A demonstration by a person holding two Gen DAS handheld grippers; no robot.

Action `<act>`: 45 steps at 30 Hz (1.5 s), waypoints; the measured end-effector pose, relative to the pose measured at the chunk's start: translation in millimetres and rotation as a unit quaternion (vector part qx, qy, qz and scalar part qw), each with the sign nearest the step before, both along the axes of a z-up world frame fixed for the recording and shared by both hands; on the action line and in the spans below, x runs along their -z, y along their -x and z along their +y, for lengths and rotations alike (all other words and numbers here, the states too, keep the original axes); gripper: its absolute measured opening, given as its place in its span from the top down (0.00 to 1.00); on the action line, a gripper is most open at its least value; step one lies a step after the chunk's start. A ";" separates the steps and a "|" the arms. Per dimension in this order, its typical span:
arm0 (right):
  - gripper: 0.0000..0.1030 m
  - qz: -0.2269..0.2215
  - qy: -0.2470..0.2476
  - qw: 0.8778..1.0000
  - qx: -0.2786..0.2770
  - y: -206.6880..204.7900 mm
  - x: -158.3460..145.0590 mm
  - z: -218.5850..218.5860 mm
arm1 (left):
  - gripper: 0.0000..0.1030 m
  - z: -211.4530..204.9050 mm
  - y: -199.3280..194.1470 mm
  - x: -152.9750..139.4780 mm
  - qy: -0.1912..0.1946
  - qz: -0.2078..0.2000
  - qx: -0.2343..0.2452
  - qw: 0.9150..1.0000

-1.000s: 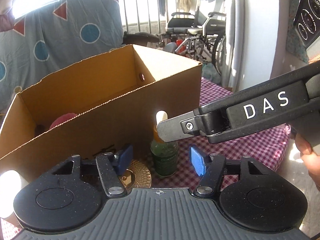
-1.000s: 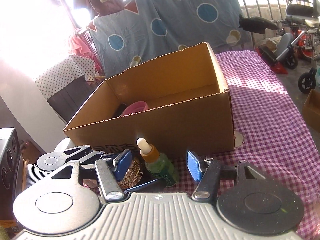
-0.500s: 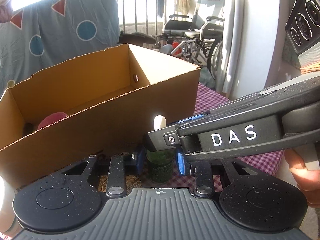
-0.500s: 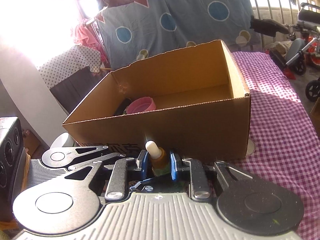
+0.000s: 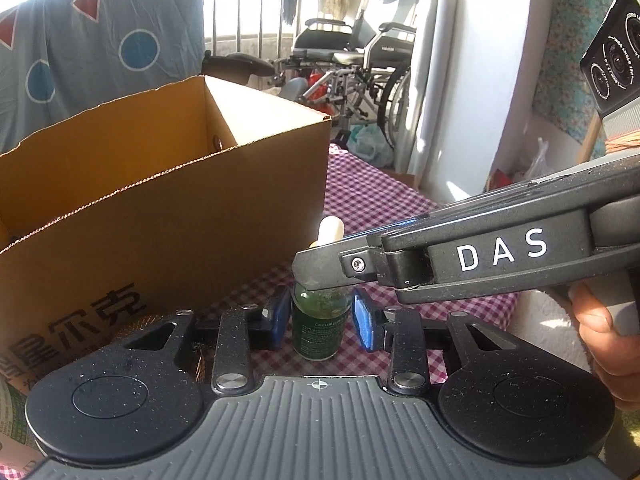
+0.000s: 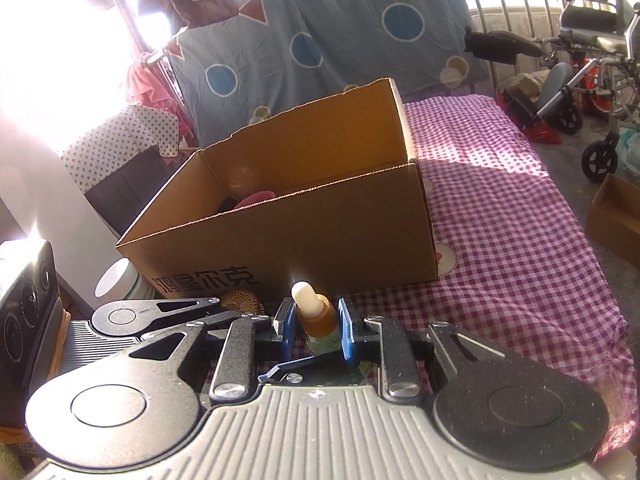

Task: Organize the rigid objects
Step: 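Grasp the green dropper bottle by its neck with the right gripper, then lift the dropper bottle into the box and open the right gripper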

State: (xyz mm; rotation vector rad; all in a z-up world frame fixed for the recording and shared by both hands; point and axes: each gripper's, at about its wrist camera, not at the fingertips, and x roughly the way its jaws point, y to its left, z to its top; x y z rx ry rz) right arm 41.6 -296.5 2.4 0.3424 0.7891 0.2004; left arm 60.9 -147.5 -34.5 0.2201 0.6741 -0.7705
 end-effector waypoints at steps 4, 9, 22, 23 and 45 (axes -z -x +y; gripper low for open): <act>0.76 0.001 -0.003 1.000 0.000 0.1 0.3 -0.6 | 0.66 -1.4 -6.9 8.5 -0.008 0.015 0.001 1.000; 0.75 0.005 0.001 1.000 -0.007 -2.7 0.1 0.1 | 0.68 -1.7 -6.7 14.9 -0.008 0.017 -0.002 1.000; 0.72 0.002 0.016 1.000 -0.014 -6.4 1.8 1.1 | 0.69 -8.9 -1.8 14.9 -0.026 -0.009 0.001 1.000; 0.73 0.000 0.018 1.000 -0.017 -5.7 1.1 1.7 | 0.69 -10.9 -2.1 14.7 -0.027 -0.009 0.000 1.000; 0.76 -0.099 0.007 0.988 -0.119 -77.2 -114.5 17.2 | 0.69 16.7 -41.0 -107.6 -0.011 -0.074 -0.073 0.995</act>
